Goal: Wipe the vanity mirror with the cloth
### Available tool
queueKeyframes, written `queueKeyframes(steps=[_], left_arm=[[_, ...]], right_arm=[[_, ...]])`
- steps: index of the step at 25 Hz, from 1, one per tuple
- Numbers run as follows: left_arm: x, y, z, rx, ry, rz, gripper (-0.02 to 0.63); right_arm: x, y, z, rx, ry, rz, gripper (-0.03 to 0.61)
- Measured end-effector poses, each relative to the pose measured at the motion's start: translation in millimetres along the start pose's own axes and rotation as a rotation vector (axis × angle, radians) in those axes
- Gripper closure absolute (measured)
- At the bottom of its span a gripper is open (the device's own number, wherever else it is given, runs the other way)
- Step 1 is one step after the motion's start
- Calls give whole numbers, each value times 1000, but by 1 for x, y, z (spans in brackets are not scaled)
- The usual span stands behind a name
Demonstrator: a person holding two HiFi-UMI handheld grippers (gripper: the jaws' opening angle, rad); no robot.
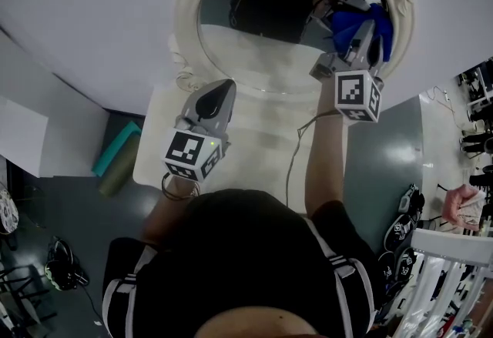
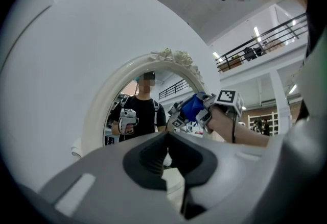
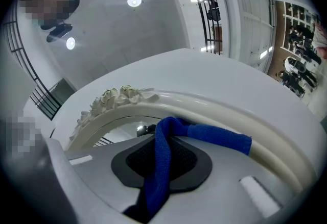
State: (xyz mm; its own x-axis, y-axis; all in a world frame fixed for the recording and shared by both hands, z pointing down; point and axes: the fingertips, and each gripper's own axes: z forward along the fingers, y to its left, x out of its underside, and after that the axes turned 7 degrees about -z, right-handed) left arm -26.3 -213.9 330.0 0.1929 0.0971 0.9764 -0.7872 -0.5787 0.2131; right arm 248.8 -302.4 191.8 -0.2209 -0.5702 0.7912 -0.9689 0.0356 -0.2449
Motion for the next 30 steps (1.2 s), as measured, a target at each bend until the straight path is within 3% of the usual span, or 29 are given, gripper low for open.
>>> queueKeyframes(steps=[30], left_arm=[[-6, 18, -19, -15, -9, -33, 604]], right_arm=[[-30, 87, 39, -172, 30, -164, 531]])
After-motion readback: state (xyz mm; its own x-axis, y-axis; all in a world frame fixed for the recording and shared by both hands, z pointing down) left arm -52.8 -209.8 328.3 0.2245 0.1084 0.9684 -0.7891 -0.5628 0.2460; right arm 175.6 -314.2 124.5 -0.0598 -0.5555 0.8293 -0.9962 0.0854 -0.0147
